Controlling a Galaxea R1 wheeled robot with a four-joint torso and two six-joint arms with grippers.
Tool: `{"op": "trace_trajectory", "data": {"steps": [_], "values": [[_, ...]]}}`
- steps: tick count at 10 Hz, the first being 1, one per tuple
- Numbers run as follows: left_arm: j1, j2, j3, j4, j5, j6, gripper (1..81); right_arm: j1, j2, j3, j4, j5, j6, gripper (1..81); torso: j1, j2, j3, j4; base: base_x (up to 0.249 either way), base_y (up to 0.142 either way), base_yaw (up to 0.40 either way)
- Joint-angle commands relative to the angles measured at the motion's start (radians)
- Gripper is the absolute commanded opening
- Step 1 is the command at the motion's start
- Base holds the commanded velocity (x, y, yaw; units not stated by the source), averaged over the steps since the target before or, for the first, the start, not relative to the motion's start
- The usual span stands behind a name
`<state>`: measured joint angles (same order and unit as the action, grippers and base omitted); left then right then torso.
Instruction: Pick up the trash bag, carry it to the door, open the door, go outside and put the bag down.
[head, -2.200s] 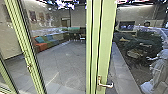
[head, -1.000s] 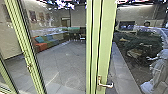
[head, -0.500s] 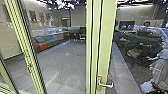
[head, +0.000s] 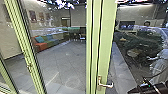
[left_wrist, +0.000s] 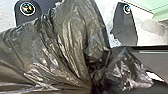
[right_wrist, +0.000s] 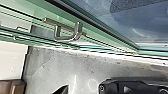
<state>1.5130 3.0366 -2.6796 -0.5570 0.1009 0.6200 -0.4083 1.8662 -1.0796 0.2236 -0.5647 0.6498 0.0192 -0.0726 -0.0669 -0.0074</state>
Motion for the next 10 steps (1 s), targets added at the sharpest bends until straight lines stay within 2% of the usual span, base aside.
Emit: {"op": "trace_trajectory", "data": {"steps": [1,4,10], "values": [[-0.046,0.007,0.006,-0.011,0.083,-0.005,1.0,0.142,0.042,-0.034,0.000,-0.015,0.106,81.1,0.000,0.000,0.000,0.000,0.000,0.000,0.000],[-0.047,-0.001,0.006,-0.014,0.083,-0.005,1.0,0.168,0.145,-0.110,-0.021,-0.026,0.191,81.1,0.000,0.000,0.000,0.000,0.000,0.000,0.000],[-0.046,0.002,0.006,-0.014,0.083,-0.006,1.0,0.168,0.270,-0.296,-0.029,-0.054,0.240,81.1,0.000,0.001,0.000,0.000,0.000,0.000,0.000]]}}
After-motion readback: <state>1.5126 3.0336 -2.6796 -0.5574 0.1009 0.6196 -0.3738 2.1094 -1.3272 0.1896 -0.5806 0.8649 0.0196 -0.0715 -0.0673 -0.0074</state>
